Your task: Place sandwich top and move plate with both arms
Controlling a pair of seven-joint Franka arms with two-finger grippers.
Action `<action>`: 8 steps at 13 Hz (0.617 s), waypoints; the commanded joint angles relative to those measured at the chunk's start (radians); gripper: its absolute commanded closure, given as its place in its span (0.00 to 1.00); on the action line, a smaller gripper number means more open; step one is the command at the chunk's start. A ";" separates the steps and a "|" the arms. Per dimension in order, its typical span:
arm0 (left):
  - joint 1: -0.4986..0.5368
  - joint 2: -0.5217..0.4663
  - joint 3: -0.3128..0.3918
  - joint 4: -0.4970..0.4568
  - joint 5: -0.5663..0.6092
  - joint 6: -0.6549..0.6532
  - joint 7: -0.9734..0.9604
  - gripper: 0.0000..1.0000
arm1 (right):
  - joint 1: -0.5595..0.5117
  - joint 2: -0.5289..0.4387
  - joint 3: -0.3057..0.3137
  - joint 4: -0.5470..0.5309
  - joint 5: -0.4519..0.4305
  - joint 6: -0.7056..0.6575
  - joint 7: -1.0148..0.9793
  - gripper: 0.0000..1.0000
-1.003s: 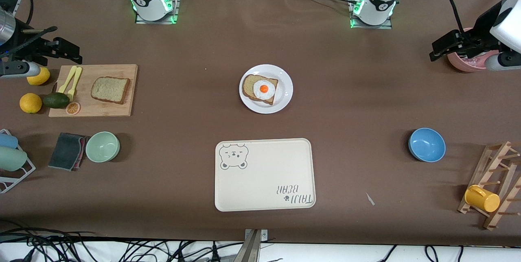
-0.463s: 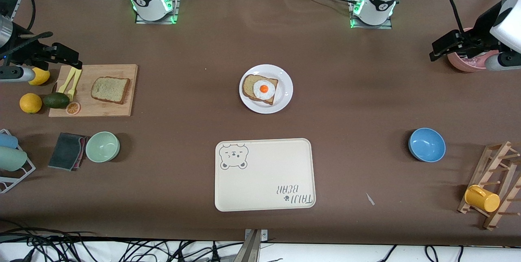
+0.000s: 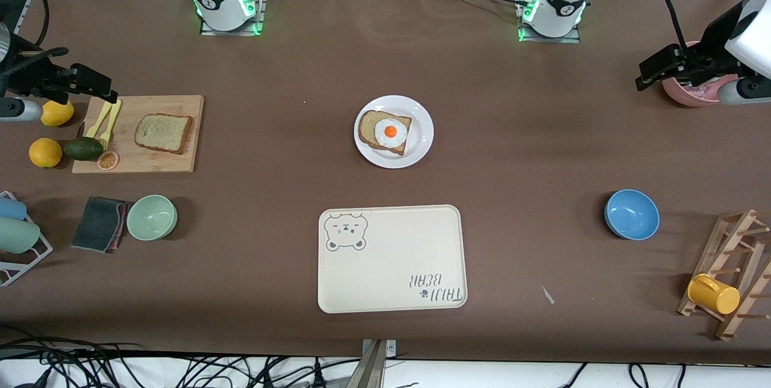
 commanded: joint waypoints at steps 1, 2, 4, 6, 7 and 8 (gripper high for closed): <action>0.003 0.003 -0.002 0.024 -0.022 -0.012 -0.003 0.00 | -0.008 0.012 0.003 0.025 0.018 -0.003 0.006 0.01; 0.003 0.003 -0.002 0.024 -0.022 -0.012 -0.003 0.00 | -0.008 0.012 0.003 0.027 0.019 -0.003 0.003 0.01; 0.003 0.002 -0.002 0.024 -0.021 -0.012 -0.001 0.00 | -0.005 0.011 0.004 0.048 0.019 -0.013 0.002 0.01; 0.003 0.003 -0.002 0.024 -0.019 -0.012 -0.001 0.00 | -0.005 0.012 0.004 0.051 0.014 -0.014 0.002 0.01; 0.003 0.002 -0.002 0.024 -0.021 -0.012 -0.003 0.00 | -0.005 0.011 0.004 0.050 0.008 -0.014 0.005 0.01; 0.003 0.002 0.000 0.024 -0.021 -0.012 -0.001 0.00 | -0.005 0.011 0.004 0.047 0.005 -0.014 0.008 0.01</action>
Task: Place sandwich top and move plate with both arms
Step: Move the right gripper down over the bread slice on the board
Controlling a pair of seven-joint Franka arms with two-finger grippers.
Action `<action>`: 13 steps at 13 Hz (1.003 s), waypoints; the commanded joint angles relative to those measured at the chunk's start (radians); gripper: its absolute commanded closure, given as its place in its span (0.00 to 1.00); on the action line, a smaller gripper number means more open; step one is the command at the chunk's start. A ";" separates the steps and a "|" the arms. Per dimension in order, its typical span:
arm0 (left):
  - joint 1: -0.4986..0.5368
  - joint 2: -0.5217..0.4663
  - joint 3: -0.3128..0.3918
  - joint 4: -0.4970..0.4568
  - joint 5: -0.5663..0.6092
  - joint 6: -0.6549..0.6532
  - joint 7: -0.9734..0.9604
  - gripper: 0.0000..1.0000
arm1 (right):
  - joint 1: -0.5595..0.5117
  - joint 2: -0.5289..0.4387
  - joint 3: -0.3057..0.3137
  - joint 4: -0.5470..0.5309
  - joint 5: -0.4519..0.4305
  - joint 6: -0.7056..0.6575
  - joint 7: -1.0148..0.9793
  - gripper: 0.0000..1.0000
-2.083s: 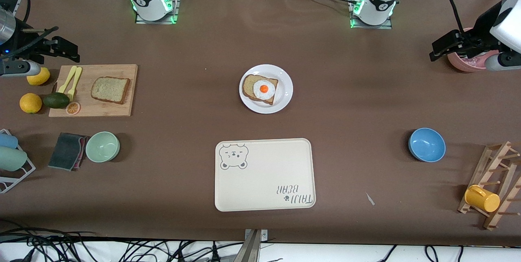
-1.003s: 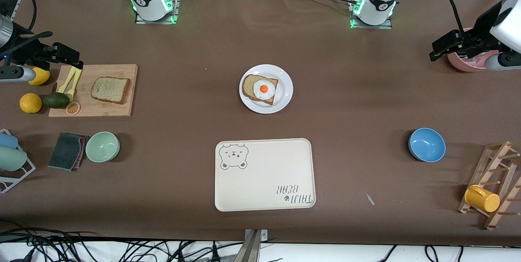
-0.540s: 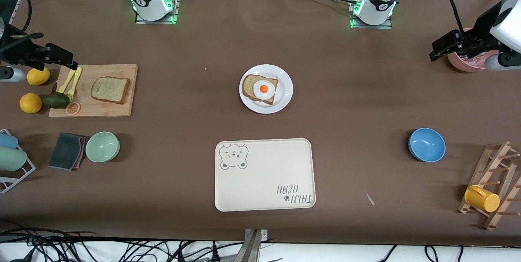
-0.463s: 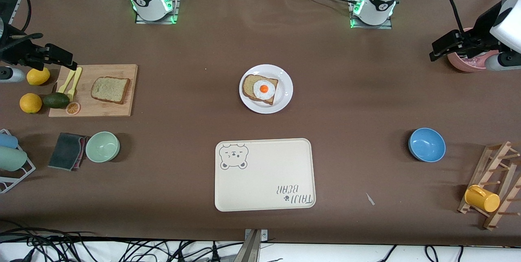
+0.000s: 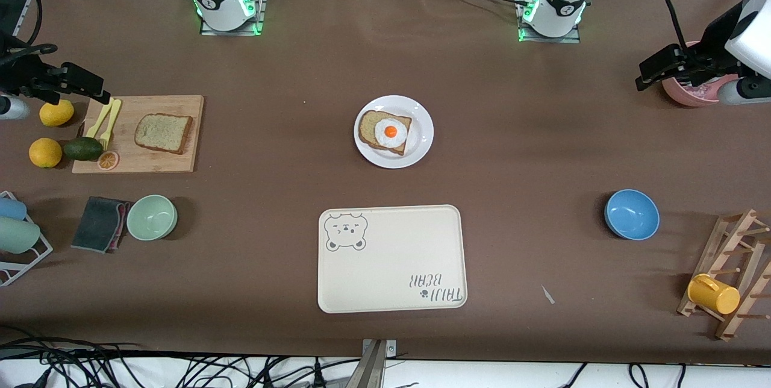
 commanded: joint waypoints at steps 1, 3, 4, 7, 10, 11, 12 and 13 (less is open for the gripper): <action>0.003 0.002 -0.002 0.024 -0.021 -0.012 -0.001 0.00 | -0.005 0.013 0.004 0.013 0.001 -0.007 0.011 0.01; 0.003 0.002 -0.002 0.026 -0.022 -0.012 -0.001 0.00 | -0.001 0.038 0.004 -0.004 -0.002 0.007 0.011 0.01; 0.003 0.002 -0.005 0.026 -0.022 -0.012 -0.001 0.00 | 0.002 0.038 0.006 -0.020 -0.024 0.028 0.011 0.01; 0.003 0.002 -0.022 0.026 -0.019 -0.012 -0.003 0.00 | 0.002 0.023 0.009 -0.176 -0.081 0.183 0.036 0.01; 0.005 0.002 -0.020 0.026 -0.016 -0.012 -0.003 0.00 | 0.004 0.020 0.015 -0.308 -0.084 0.291 0.022 0.02; 0.005 0.002 -0.020 0.026 -0.016 -0.012 -0.003 0.00 | 0.002 0.009 0.026 -0.358 -0.085 0.330 0.022 0.02; 0.005 0.002 -0.020 0.026 -0.013 -0.012 -0.001 0.00 | 0.002 -0.009 0.026 -0.423 -0.087 0.401 0.022 0.02; 0.005 0.002 -0.019 0.026 -0.013 -0.012 -0.001 0.00 | 0.002 -0.031 0.026 -0.495 -0.087 0.476 0.022 0.02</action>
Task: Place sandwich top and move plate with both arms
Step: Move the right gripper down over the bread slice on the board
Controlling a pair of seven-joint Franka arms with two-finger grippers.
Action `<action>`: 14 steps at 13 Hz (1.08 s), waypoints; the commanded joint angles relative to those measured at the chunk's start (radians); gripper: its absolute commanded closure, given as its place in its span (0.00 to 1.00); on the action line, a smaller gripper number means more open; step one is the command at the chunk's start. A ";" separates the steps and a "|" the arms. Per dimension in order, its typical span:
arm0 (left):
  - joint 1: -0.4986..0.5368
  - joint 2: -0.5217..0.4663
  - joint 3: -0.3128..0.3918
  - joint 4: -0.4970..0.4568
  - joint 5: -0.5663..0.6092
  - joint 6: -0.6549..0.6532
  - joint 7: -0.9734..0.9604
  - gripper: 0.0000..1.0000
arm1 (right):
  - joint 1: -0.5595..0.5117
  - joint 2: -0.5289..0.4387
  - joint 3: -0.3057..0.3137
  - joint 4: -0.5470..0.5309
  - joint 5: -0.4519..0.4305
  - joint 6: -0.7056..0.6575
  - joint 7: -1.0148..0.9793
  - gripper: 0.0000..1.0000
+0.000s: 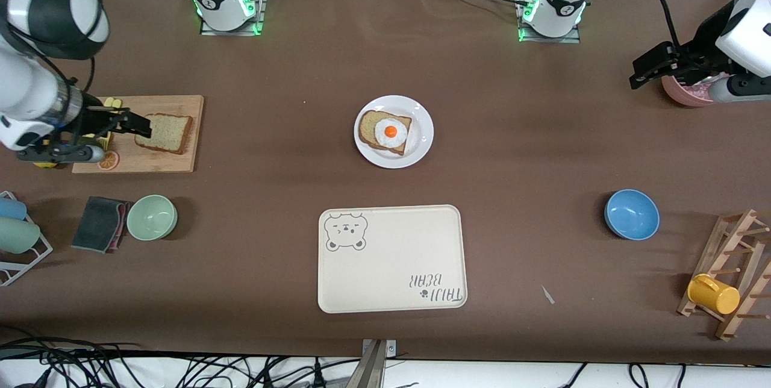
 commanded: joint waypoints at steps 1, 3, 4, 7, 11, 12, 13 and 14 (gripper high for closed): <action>0.005 0.002 0.001 0.023 -0.013 -0.012 -0.001 0.00 | -0.001 -0.090 0.007 -0.200 -0.020 0.168 0.005 0.02; 0.005 0.002 0.000 0.023 -0.014 -0.012 -0.001 0.00 | -0.001 -0.087 0.006 -0.227 -0.037 0.184 0.005 0.01; 0.006 0.002 -0.002 0.023 -0.014 -0.012 -0.001 0.00 | -0.001 -0.087 0.006 -0.241 -0.044 0.186 0.005 0.01; 0.006 0.002 0.000 0.023 -0.013 -0.012 -0.001 0.00 | -0.001 -0.091 0.003 -0.307 -0.045 0.241 0.000 0.01; 0.005 0.002 -0.002 0.023 -0.014 -0.014 -0.001 0.00 | -0.001 -0.041 0.003 -0.356 -0.045 0.304 0.011 0.01; 0.006 0.002 -0.002 0.023 -0.013 -0.012 -0.001 0.00 | -0.001 -0.030 0.003 -0.386 -0.046 0.334 0.011 0.01; 0.005 0.002 0.000 0.023 -0.013 -0.012 -0.001 0.00 | -0.001 -0.019 0.003 -0.408 -0.046 0.363 0.011 0.01; 0.006 0.002 0.000 0.023 -0.013 -0.012 -0.001 0.00 | -0.001 0.000 0.003 -0.411 -0.046 0.376 0.017 0.02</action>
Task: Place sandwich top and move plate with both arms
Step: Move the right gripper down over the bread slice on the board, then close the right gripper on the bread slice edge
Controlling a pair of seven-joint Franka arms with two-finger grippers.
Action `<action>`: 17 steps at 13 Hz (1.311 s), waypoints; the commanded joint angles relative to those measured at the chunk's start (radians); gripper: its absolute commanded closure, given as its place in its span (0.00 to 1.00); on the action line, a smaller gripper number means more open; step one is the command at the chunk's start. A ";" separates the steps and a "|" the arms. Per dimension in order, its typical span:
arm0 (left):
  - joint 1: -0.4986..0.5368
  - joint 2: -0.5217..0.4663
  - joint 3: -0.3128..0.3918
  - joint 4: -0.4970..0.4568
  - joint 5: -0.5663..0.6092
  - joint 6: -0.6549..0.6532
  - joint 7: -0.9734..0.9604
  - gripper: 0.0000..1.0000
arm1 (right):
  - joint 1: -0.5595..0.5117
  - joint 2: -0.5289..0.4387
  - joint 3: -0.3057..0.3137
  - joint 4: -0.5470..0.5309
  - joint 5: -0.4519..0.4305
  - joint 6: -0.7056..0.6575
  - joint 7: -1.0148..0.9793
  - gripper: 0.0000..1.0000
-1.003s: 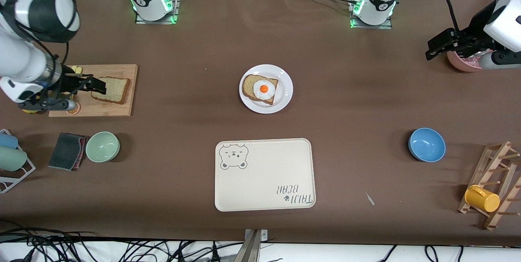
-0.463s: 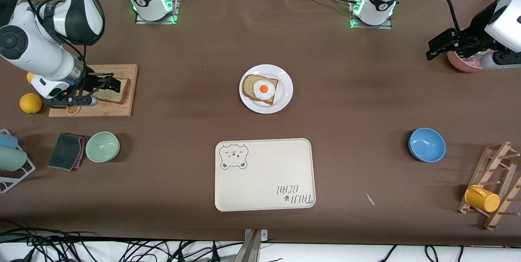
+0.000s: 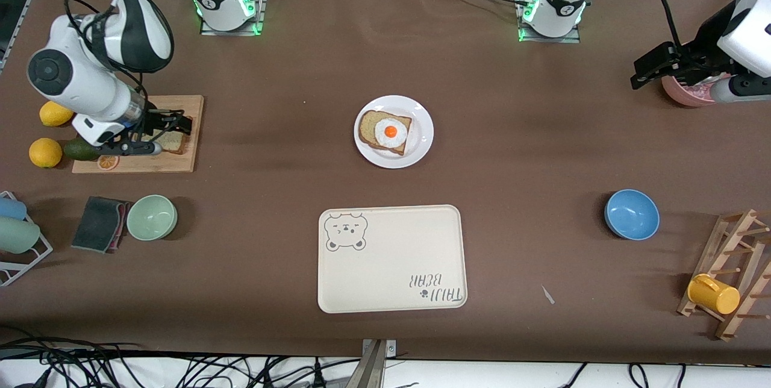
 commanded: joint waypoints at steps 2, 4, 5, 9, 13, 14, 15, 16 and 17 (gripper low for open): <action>0.006 0.002 0.000 0.023 -0.011 -0.014 -0.003 0.00 | -0.007 0.075 -0.003 -0.031 -0.017 0.109 0.015 0.06; 0.006 0.002 -0.003 0.023 -0.013 -0.014 -0.001 0.00 | -0.010 0.142 -0.031 -0.030 -0.024 0.152 0.000 0.12; 0.006 0.002 -0.005 0.023 -0.011 -0.014 -0.003 0.00 | -0.009 0.149 -0.033 -0.028 -0.025 0.154 0.014 0.14; 0.006 0.002 0.000 0.023 -0.014 -0.014 -0.001 0.00 | -0.001 0.177 -0.033 -0.028 -0.147 0.154 0.194 0.16; 0.006 0.002 -0.005 0.023 -0.016 -0.014 -0.003 0.00 | -0.001 0.172 -0.033 -0.027 -0.188 0.134 0.261 0.21; 0.006 0.002 -0.005 0.023 -0.016 -0.014 -0.001 0.00 | -0.001 0.176 -0.034 -0.027 -0.198 0.137 0.272 0.23; 0.006 0.002 -0.005 0.023 -0.016 -0.014 -0.001 0.00 | -0.003 0.177 -0.034 -0.027 -0.212 0.137 0.296 0.25; 0.006 0.002 -0.005 0.023 -0.014 -0.014 -0.003 0.00 | -0.001 0.177 -0.033 -0.028 -0.215 0.136 0.323 0.25; 0.006 0.002 -0.004 0.023 -0.016 -0.014 -0.001 0.00 | -0.001 0.177 -0.033 -0.028 -0.217 0.132 0.333 0.25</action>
